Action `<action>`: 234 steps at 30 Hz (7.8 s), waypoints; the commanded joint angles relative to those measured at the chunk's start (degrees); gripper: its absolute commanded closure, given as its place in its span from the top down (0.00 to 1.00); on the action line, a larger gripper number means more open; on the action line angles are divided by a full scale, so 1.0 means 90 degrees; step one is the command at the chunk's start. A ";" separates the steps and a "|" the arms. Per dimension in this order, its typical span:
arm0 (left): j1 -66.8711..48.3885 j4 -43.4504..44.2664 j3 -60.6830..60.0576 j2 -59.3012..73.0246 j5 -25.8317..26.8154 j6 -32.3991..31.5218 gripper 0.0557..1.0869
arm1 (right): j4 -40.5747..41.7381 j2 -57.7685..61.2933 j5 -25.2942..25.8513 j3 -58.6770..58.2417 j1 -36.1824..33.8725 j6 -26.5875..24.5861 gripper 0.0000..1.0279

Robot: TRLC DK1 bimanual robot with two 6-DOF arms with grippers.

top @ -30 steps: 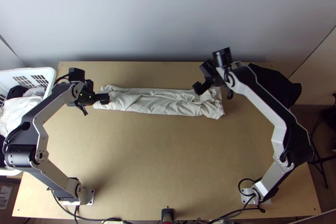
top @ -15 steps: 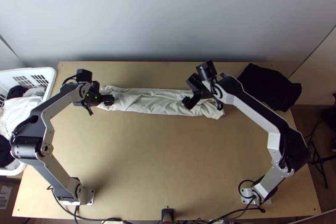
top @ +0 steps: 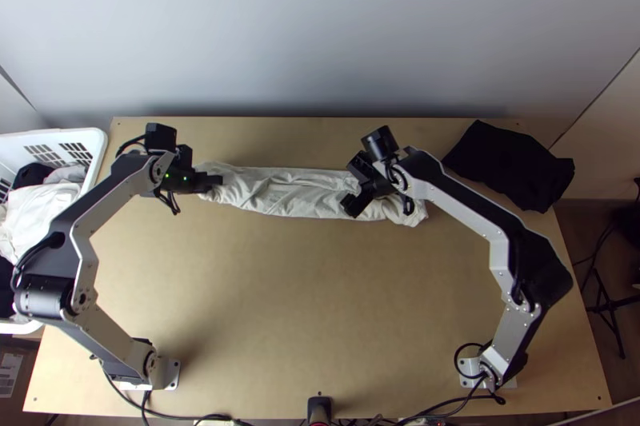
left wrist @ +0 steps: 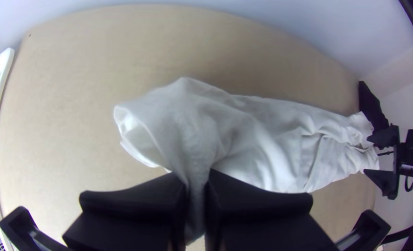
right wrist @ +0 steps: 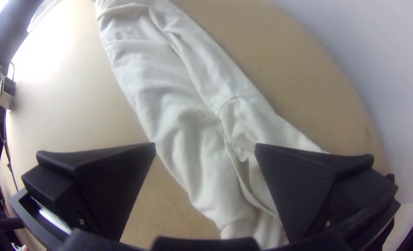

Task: Fold the t-shirt

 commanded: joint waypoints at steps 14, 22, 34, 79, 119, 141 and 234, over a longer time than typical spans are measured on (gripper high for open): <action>-0.0828 -0.0436 0.1053 -0.1276 0.0589 -0.0356 0.03 | 0.0145 0.0961 -0.0088 -0.0280 0.0137 0.0248 0.97; -0.1482 -0.0123 0.1610 -0.1305 0.0638 -0.0659 0.03 | -0.0616 -0.0572 -0.0312 -0.0134 -0.0029 0.0248 0.97; -0.3162 0.0853 0.1629 -0.0787 0.0726 -0.1020 0.03 | -0.2277 -0.2515 -0.0596 0.0013 -0.1025 0.0258 0.97; -0.4666 -0.0397 0.5877 0.2807 0.0618 -0.0796 0.95 | -0.2189 -0.4195 -0.0586 -0.2145 -0.2587 -0.0016 0.97; -0.2068 -0.3327 0.2576 -0.2369 0.0140 0.0171 0.95 | 0.1220 -0.1490 0.0068 -0.2448 0.0352 -0.1598 0.97; -0.1511 -0.3532 0.1951 -0.3141 0.0140 0.0220 0.95 | 0.2890 -0.0240 0.0899 -0.2761 0.0079 -0.2194 0.73; 0.0344 -0.0377 -0.2365 -0.6373 0.0130 0.0747 0.95 | 0.0136 -0.2779 -0.3057 -0.0202 -0.5273 0.0453 0.96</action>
